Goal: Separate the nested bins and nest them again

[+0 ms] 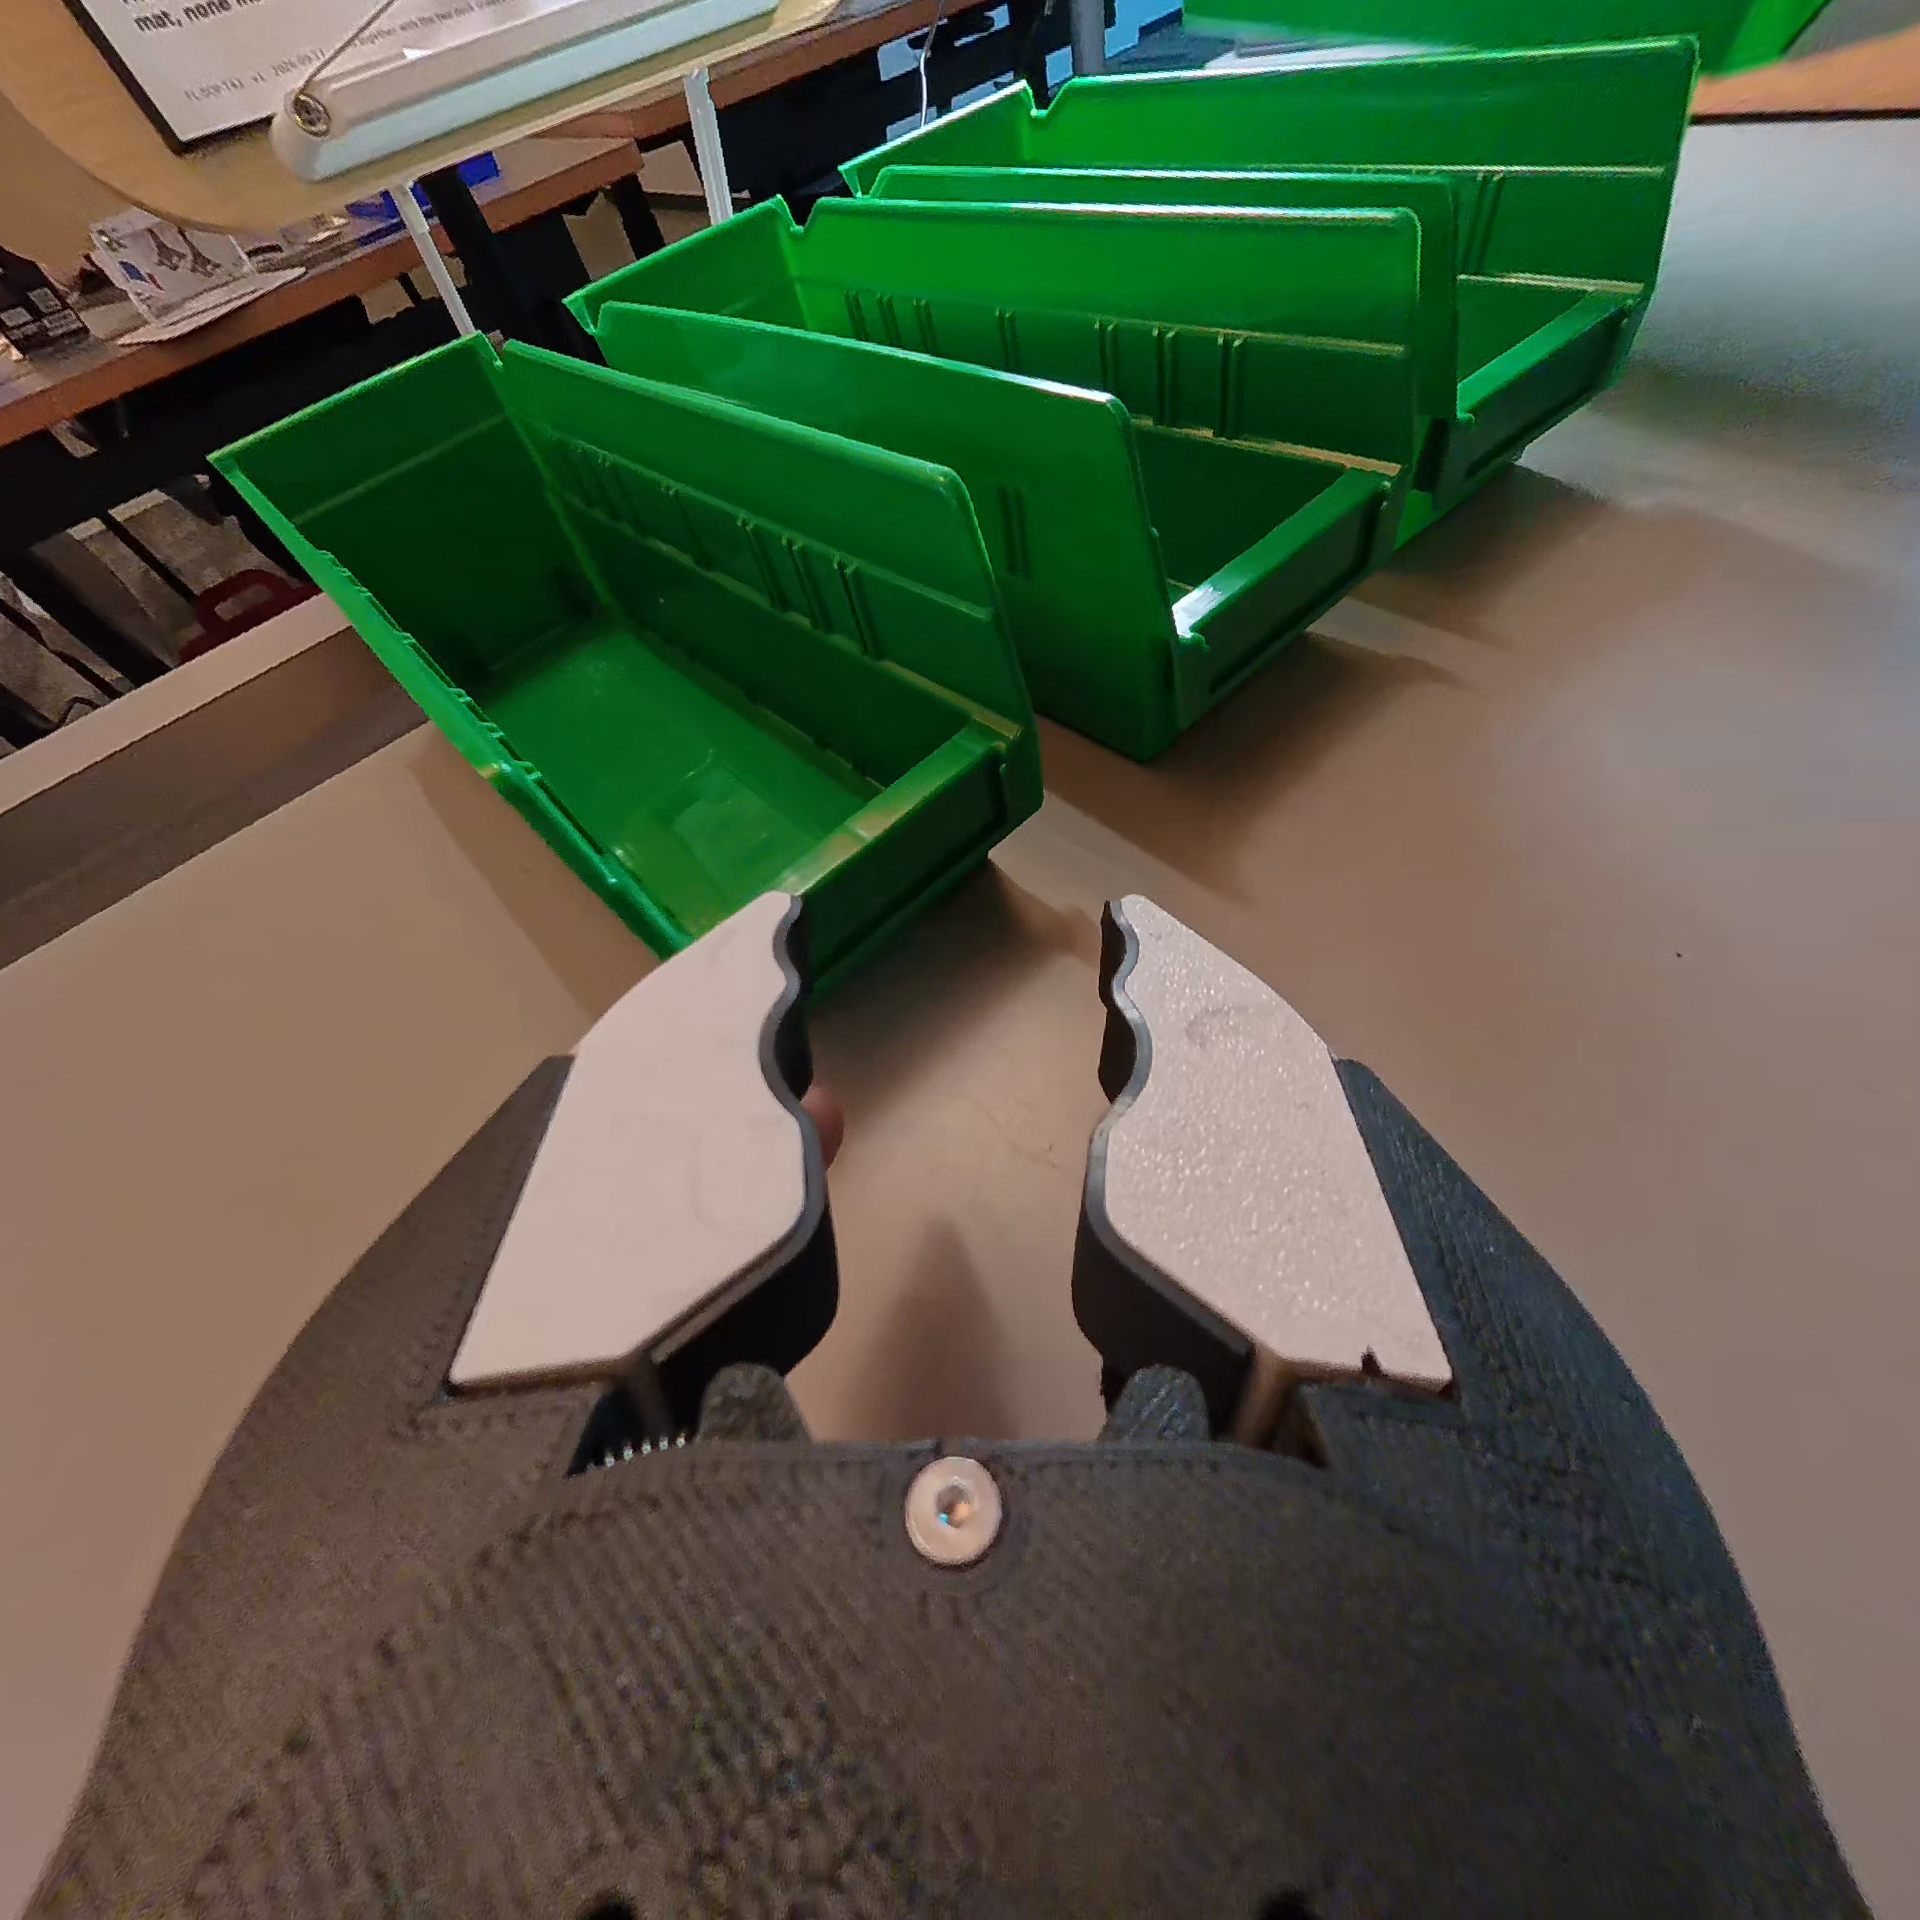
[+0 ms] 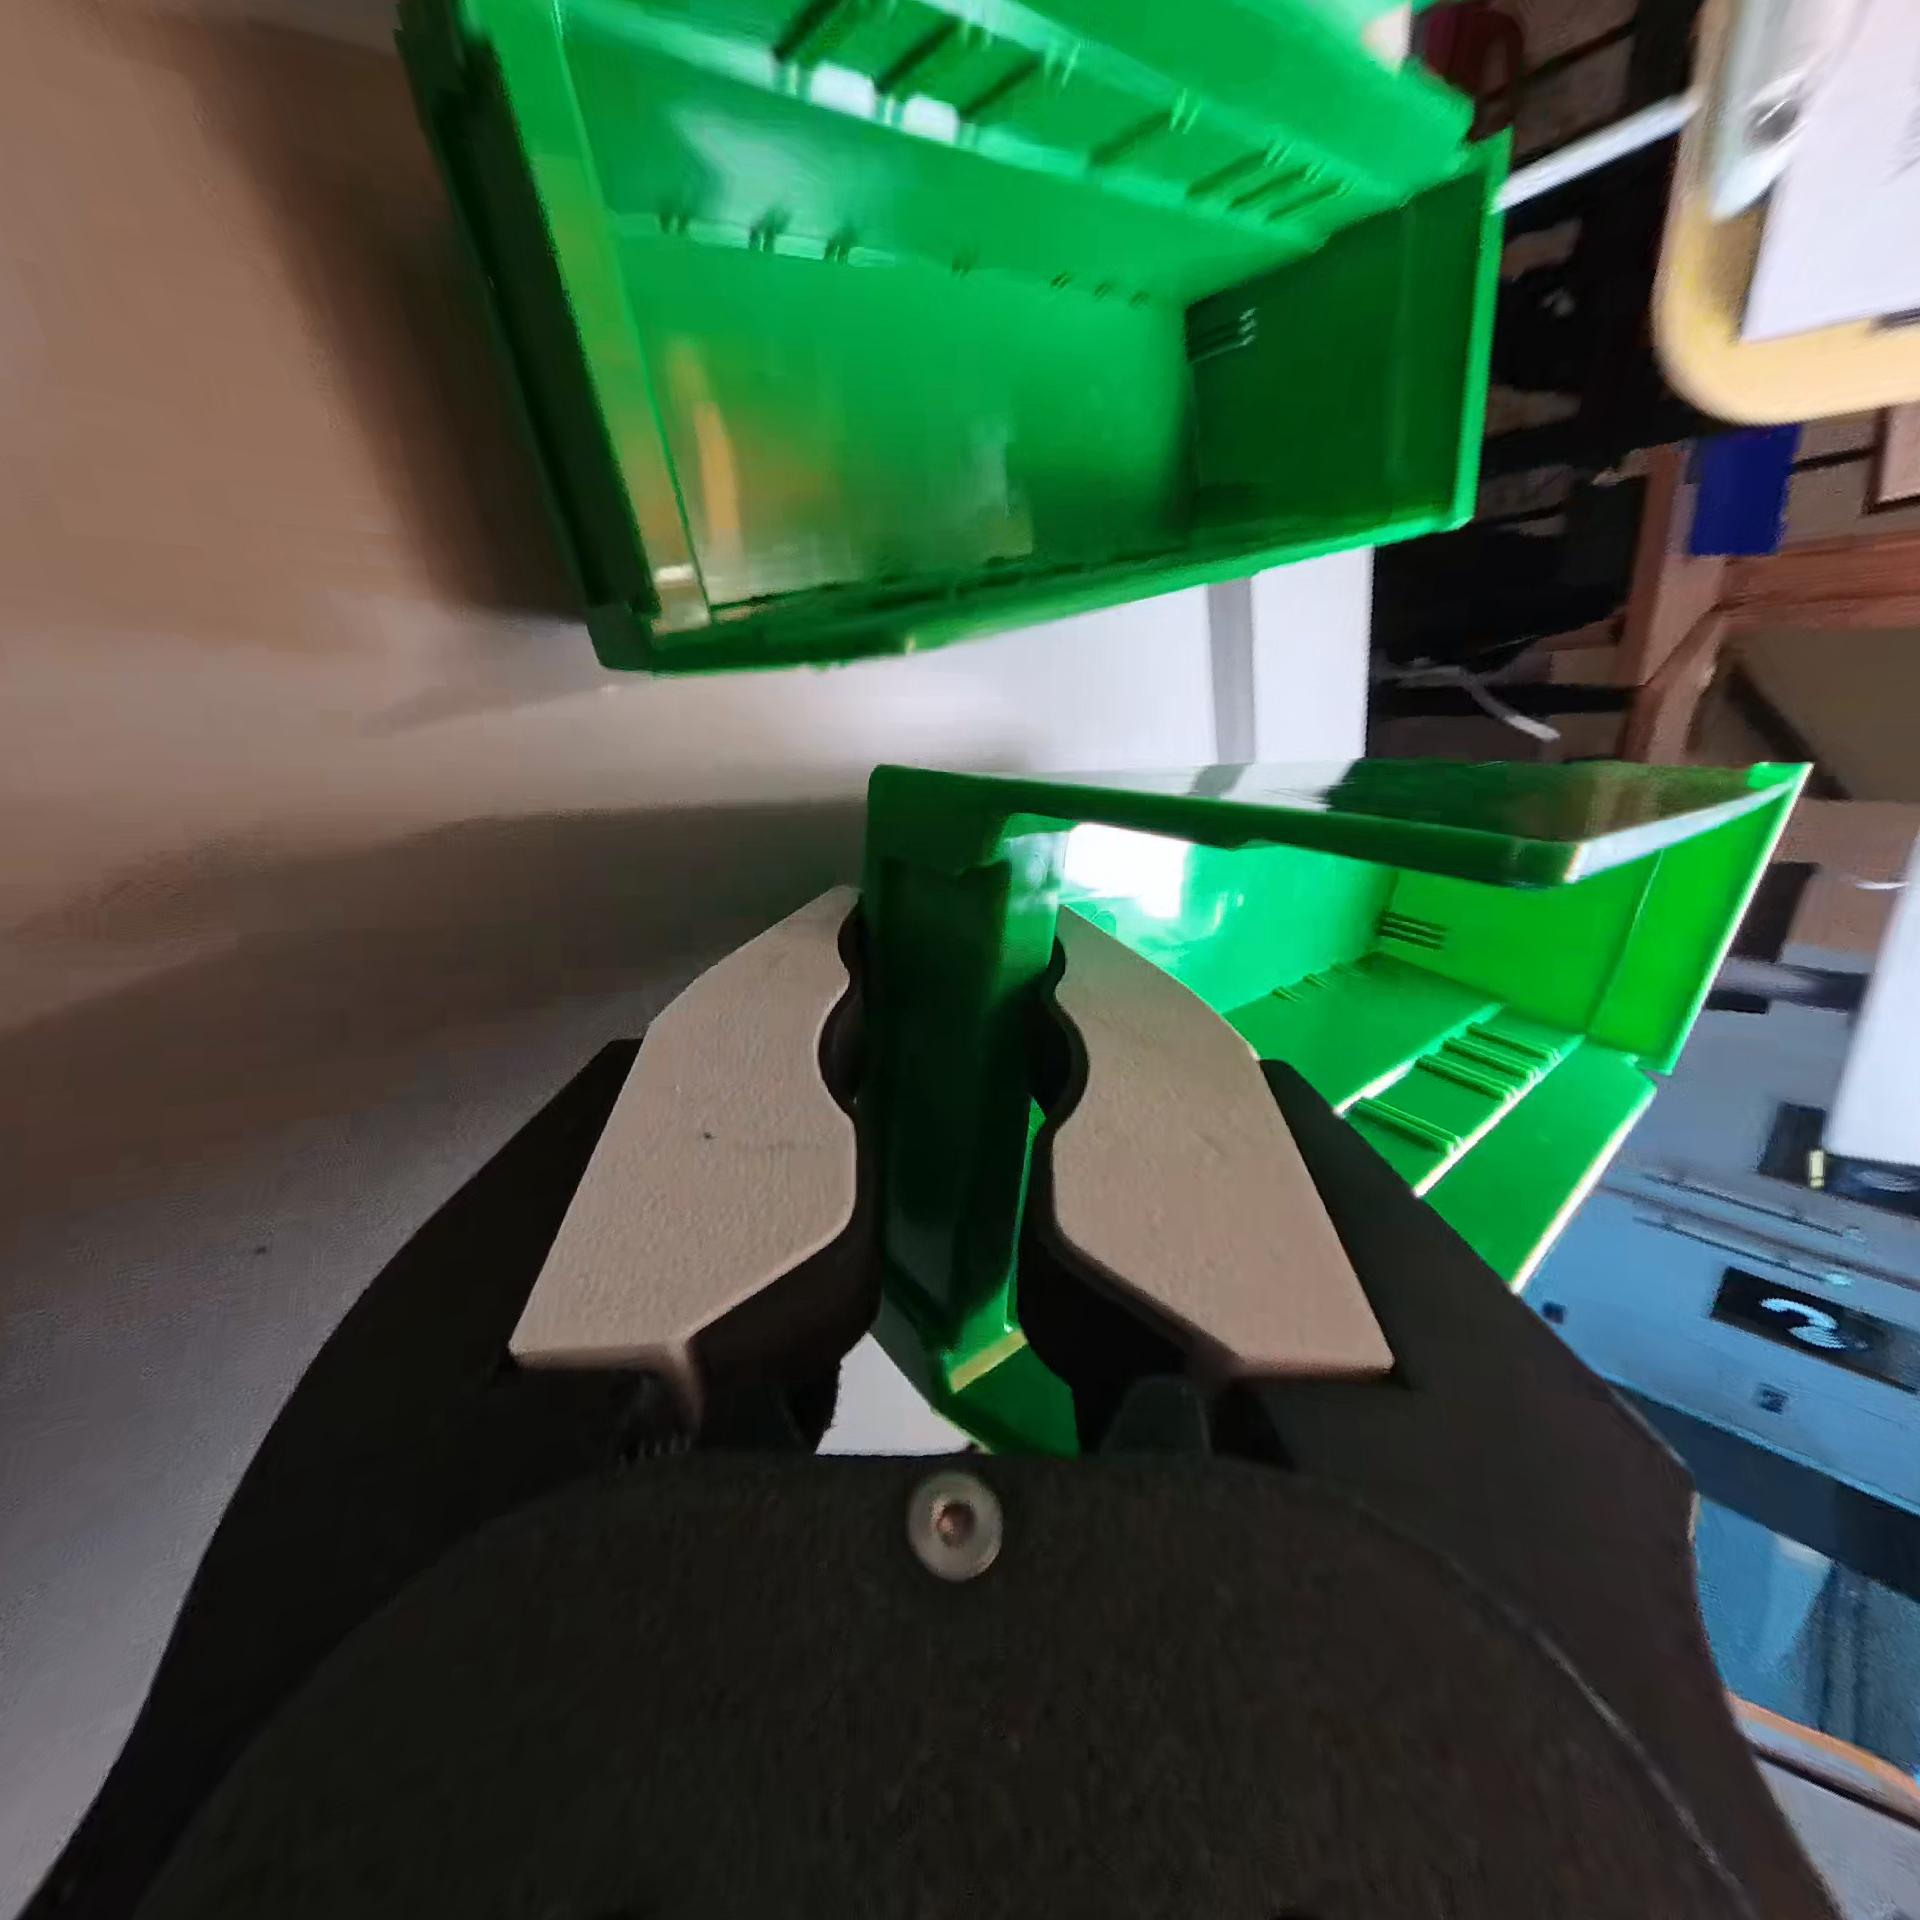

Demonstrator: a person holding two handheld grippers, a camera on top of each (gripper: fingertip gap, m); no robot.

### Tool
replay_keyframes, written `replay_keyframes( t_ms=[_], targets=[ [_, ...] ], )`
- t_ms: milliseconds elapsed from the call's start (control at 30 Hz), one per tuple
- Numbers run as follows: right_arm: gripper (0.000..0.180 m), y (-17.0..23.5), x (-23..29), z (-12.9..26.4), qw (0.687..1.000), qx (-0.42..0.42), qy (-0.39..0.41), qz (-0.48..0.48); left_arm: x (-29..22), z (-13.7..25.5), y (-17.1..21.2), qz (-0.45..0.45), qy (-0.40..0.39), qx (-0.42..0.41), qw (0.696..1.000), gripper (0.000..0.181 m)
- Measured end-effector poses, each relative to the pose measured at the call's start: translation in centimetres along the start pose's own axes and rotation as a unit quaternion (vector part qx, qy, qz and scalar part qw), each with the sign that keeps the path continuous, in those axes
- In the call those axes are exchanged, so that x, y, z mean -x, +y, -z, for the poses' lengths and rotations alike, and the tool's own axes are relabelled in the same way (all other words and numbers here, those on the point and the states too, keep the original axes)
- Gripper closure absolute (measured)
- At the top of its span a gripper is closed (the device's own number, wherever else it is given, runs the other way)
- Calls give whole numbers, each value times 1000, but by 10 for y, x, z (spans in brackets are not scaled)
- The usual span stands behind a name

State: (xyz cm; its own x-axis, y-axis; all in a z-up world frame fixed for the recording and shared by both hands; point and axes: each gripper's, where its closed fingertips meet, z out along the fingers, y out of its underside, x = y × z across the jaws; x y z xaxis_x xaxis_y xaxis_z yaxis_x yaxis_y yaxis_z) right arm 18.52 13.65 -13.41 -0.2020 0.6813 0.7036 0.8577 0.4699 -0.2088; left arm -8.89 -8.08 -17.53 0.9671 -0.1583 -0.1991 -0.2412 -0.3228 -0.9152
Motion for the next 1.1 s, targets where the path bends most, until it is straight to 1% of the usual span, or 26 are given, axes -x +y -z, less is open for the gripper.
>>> replay_keyframes(
  t_ms=[67,133,233,367,500,567,633,700,800,1033,1067,1100],
  targets=[
    [152,-24,-10,25,1000,-16,6,16,0,0,-1,-1,-1,-1,1000,128],
    [152,-56,-15,46,999,-42,5,31,0,1,-2,-1,-1,-4,1000,128],
    [152,-110,-15,60,995,-79,0,54,1,3,-5,1,-3,-10,1000,128],
    [152,-178,-1,50,991,-114,-35,54,3,6,-7,2,-6,-18,1000,128],
    [152,-221,18,13,991,-102,-62,54,5,7,-8,0,-9,-20,1000,128],
    [152,-229,26,-9,993,-80,-62,66,5,8,-9,-2,-9,-22,1000,128],
    [152,-228,29,-29,992,-51,-41,105,6,9,-11,-2,-10,-26,1000,128],
    [152,-227,32,-38,991,-42,-36,121,6,11,-13,-2,-10,-30,1000,128],
    [152,-230,50,-41,987,-60,-71,133,5,11,-15,-3,-9,-33,999,128],
    [151,-222,64,-62,988,-66,-58,124,4,11,-13,-6,-11,-29,999,128],
    [147,-221,64,-59,989,-66,-63,118,5,11,-13,-5,-11,-30,999,129],
    [137,-221,64,-53,989,-72,-69,109,5,11,-13,-3,-11,-30,999,129]
  ],
)
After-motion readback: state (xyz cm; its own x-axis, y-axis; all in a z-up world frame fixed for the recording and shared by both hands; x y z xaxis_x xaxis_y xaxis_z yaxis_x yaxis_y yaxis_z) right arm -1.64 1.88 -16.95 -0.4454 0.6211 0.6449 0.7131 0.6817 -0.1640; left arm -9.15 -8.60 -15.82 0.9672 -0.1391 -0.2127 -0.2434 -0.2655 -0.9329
